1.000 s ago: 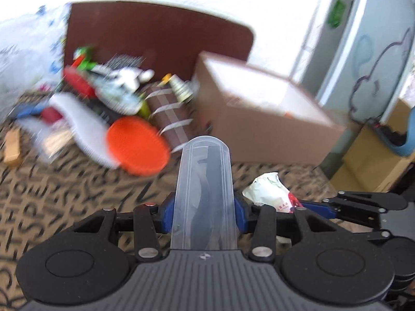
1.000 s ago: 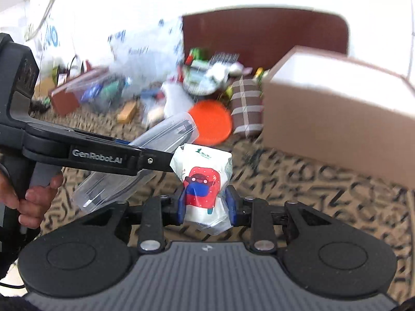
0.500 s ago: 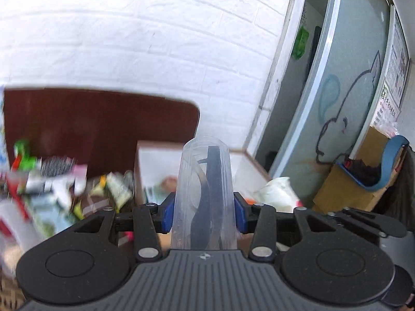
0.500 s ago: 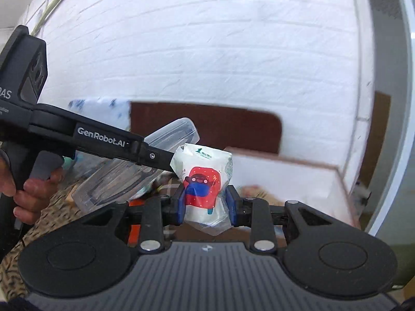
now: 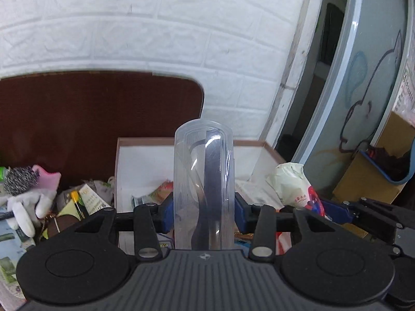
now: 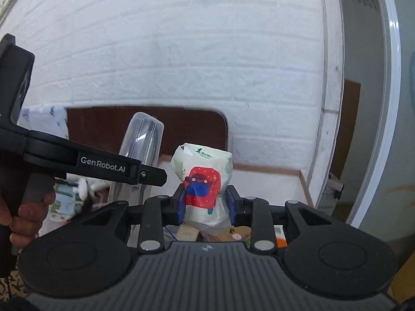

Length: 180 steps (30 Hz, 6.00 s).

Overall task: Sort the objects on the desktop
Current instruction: 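Lower both items into the box and open both tools, then grasp the grey insole with the left tool while the right grasps the orange brush, then lift the insole and orange brush and carry them over the box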

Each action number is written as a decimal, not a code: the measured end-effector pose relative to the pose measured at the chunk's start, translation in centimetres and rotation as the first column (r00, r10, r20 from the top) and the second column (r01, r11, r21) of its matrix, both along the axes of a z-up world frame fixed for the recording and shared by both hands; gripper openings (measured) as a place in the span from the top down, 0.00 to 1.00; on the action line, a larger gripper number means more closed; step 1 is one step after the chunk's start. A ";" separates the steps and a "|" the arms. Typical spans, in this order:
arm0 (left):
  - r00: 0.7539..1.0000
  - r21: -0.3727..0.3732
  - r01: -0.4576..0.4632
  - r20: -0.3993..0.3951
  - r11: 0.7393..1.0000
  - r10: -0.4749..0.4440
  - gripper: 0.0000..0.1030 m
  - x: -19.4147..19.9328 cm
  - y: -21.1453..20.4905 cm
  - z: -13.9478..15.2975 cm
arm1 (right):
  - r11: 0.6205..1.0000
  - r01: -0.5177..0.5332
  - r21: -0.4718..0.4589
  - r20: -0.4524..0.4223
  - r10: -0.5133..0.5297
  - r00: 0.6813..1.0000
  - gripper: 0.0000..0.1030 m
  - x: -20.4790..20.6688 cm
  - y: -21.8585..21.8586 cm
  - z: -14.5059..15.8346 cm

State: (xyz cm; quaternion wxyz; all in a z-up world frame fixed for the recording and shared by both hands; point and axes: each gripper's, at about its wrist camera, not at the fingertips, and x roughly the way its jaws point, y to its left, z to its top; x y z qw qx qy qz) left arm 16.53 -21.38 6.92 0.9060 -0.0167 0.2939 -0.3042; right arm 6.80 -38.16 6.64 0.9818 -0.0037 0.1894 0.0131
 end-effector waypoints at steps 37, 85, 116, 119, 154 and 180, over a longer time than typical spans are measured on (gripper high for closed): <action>0.999 0.026 0.029 0.024 0.999 -0.030 0.00 -2.3 -0.8 -0.7 | 0.993 0.032 -0.118 -0.099 -0.043 0.994 0.08 1.2 1.4 -2.4; 0.893 0.020 -0.427 -0.150 0.904 0.425 0.00 -12.2 22.7 -8.6 | 0.923 -0.378 -0.075 -0.217 0.355 0.910 0.07 -6.5 23.4 -7.0; 0.834 -0.083 -0.506 -0.302 0.858 0.462 0.39 0.8 25.5 -14.5 | 0.925 -0.378 0.031 -0.325 0.367 0.871 0.08 5.7 24.1 -14.6; 0.843 -0.125 -0.490 -0.320 0.863 0.433 0.57 1.1 25.7 -14.6 | 0.931 -0.364 -0.004 -0.311 0.345 0.886 0.23 5.6 24.1 -14.7; 0.869 -0.060 -0.393 -0.351 0.917 0.349 0.58 -13.8 27.0 -14.5 | 0.906 -0.416 0.071 -0.433 0.404 0.806 0.13 -11.9 18.9 -13.0; 0.839 -0.081 -0.458 -0.368 0.885 0.400 0.87 -11.3 27.4 -15.3 | 0.907 -0.413 0.082 -0.416 0.408 0.812 0.07 -8.2 20.4 -14.2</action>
